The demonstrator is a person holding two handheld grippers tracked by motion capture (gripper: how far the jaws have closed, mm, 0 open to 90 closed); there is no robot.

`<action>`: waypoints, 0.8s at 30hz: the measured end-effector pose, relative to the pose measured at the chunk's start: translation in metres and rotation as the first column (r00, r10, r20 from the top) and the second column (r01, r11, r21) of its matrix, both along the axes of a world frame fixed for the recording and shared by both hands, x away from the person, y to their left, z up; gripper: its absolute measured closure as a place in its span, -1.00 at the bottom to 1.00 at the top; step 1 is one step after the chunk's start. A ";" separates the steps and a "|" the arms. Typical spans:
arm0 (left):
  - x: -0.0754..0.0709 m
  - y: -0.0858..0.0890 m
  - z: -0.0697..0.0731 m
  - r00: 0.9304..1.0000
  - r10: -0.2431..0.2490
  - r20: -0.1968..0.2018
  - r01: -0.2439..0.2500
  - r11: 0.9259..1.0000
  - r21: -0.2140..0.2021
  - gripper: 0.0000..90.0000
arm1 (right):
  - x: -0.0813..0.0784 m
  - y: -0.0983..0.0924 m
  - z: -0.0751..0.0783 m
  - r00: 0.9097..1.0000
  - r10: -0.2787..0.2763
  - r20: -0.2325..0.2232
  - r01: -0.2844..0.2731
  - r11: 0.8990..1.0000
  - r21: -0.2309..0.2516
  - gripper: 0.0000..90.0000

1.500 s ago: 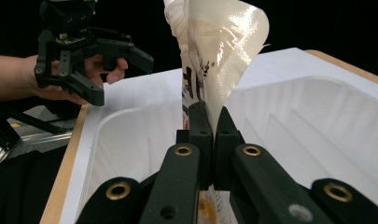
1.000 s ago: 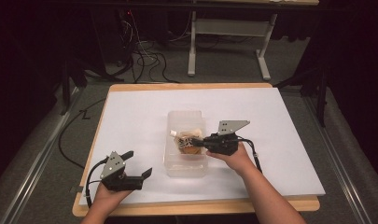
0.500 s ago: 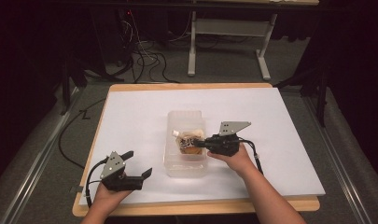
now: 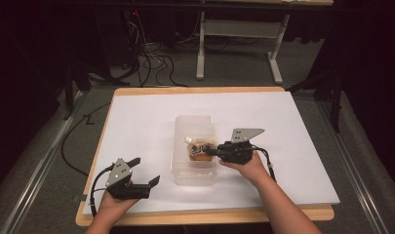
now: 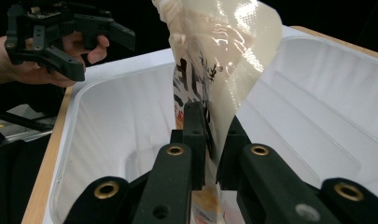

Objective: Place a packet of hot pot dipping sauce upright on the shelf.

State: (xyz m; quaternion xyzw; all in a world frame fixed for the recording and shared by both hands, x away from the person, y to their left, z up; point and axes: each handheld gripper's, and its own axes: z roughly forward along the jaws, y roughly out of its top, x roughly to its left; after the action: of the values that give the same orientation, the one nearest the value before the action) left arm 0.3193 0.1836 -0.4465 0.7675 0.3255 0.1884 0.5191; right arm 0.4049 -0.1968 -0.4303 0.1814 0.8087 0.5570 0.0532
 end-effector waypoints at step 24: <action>0.001 0.000 0.000 1.000 0.000 -0.002 0.000 1.000 0.004 -0.85 | -0.007 -0.008 0.013 0.992 -0.124 -0.005 0.124 0.992 0.001 -0.34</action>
State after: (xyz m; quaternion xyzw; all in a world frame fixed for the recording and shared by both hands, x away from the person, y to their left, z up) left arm 0.3198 0.1832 -0.4468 0.7688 0.3257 0.1884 0.5170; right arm 0.3974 -0.2045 -0.4175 0.2327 0.7957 0.5526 0.0856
